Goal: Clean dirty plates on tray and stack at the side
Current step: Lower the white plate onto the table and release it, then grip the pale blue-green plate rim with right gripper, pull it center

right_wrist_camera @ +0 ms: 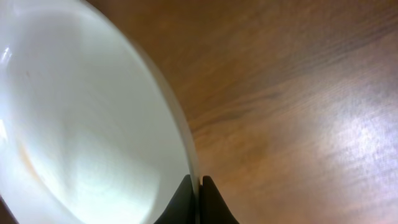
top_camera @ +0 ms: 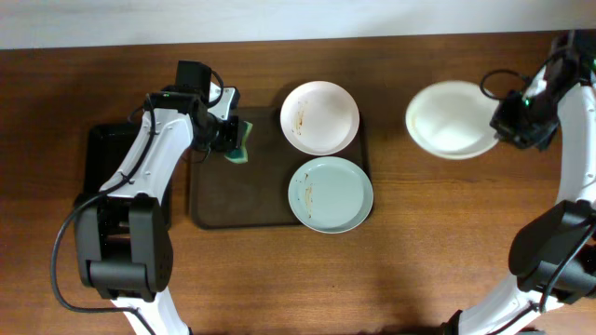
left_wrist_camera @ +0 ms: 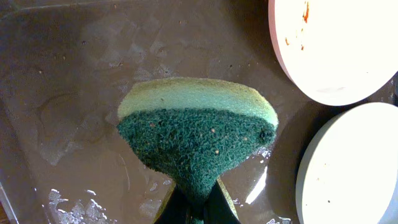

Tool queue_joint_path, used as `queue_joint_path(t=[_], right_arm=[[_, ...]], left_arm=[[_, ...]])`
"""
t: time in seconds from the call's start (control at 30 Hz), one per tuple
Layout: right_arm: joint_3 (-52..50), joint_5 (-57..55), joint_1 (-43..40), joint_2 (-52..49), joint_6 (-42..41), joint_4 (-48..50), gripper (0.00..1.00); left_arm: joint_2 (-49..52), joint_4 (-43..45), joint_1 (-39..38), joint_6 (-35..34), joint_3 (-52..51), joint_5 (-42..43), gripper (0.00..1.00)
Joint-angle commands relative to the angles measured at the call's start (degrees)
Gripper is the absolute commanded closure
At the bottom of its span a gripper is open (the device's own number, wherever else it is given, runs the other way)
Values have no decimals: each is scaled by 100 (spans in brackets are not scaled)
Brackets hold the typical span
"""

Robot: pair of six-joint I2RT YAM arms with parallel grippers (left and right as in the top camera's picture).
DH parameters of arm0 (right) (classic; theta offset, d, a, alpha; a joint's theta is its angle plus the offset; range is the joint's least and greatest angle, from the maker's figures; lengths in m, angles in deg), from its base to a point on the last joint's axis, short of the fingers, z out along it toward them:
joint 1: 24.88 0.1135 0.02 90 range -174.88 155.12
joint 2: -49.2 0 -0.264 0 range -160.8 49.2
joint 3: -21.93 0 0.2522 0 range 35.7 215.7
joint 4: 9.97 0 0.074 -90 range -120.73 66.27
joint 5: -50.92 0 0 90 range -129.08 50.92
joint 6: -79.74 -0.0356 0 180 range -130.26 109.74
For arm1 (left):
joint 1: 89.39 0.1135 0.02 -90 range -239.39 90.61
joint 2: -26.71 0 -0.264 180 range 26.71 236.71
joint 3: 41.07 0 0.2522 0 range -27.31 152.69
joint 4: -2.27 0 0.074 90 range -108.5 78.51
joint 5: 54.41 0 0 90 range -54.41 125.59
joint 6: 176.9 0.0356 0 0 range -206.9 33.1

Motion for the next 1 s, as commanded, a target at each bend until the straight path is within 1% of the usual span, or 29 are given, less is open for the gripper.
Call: queue_joint_path(t=[0.0, 0.07, 0.17, 0.23, 0.27, 0.3, 0.33, 0.37, 0.4, 0.47, 0.5, 0.6, 0.7, 0.77, 0.8, 0.83, 0.87, 0.97], right_arm=[[-935, -129, -205, 13, -37, 634, 96], [-1508, -299, -208, 13, -68, 1255, 96], [-2483, -400, -205, 13, -367, 2479, 96], [-2855, -402, -205, 13, -367, 2879, 96], [-2951, -474, -203, 13, -369, 2924, 96], [-2953, -531, -203, 13, -367, 2920, 90], [-2953, -529, -205, 15, -367, 2924, 72], [-2951, -529, -205, 15, -367, 2922, 48], [-2938, -496, -203, 17, -367, 2887, 42], [-2656, -442, -201, 52, -393, 2433, 37], [-2465, -442, -197, 111, -455, 2170, 33], [-1753, -251, 4, 664, -472, 1443, 33], [-1408, -24, 649, 1394, -568, 1172, 34], [-1414, -28, 1241, 1606, -938, 988, 39], [-1427, -28, 1552, 1585, -1121, 828, 43], [-1508, -28, 1871, 1519, -1259, 743, 45], [-1652, -33, 2168, 1447, -1399, 721, 45], [-2197, -26, 2868, 1213, -1853, 850, 52]], left_arm=[[-13, 15, -7, -55, 107, -26, 99], [-13, 15, -7, -57, 107, -26, 99], [-13, 15, -7, -55, 107, -26, 99], [-13, 13, -7, -55, 107, -24, 99], [-13, 13, -7, -55, 107, -24, 99], [-13, 13, -7, -55, 107, -26, 99], [-13, 15, -7, -55, 107, -26, 99], [-13, 15, -7, -55, 107, -26, 99], [-13, 15, -7, -55, 107, -26, 99], [-13, 15, -7, -55, 107, -26, 99], [-13, 15, -7, -55, 107, -26, 99], [-13, 15, -7, -55, 107, -26, 99], [-13, 15, -7, -55, 107, -26, 99], [-13, 15, -7, -55, 107, -26, 99], [-13, 22, -7, -55, 107, -26, 99], [-13, 35, -7, -55, 107, -26, 99], [-13, 55, -7, -55, 107, -26, 99], [-13, 52, -7, -55, 107, -26, 99]])
